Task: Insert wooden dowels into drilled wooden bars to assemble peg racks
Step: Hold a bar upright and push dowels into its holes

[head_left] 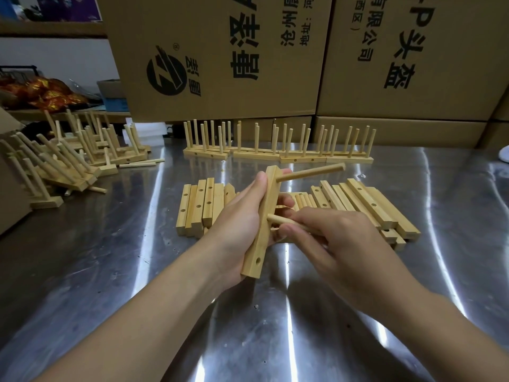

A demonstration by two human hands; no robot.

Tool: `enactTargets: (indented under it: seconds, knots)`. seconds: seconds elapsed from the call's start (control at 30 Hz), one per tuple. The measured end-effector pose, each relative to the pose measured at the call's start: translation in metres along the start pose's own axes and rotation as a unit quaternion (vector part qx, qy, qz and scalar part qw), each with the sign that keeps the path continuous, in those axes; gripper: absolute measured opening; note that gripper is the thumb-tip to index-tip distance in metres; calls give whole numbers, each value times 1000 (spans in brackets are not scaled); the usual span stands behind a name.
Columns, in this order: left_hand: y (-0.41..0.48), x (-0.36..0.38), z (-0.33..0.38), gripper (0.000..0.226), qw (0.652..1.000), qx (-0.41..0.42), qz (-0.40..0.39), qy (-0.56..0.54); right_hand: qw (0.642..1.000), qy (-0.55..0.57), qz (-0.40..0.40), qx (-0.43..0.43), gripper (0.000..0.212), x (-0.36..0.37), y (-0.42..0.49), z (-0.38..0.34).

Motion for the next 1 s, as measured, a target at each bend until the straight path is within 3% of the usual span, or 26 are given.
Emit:
enactTargets:
  seconds: [0.13,0.3,0.73,0.83,1.0]
  knots:
    - [-4,8,1,49,999,10,-34,23,1000,26,13,3,42,-5,0,-3]
    - [-4,11,4,51,997,23,-68,17,996,82,42,7,27,-10,0,-6]
    - [-7,9,5,43,989,69,-15,132,984,166,-12,60,34,-2,-2,-4]
    - [-7,10,4,44,990,68,-12,123,966,245,-20,84,31,1,0,-6]
    - [-8,13,5,43,984,79,3,162,899,398,10,180,37,11,-4,1]
Point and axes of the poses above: each hand's wrist, its own y-axis towards the middle knuckle, its own x-axis out of the palm, z = x × y, the point moved 6 cm from there along y, towards the middle knuckle, and after that the axes turned 9 degrees about -x, right-handed, at the moved point
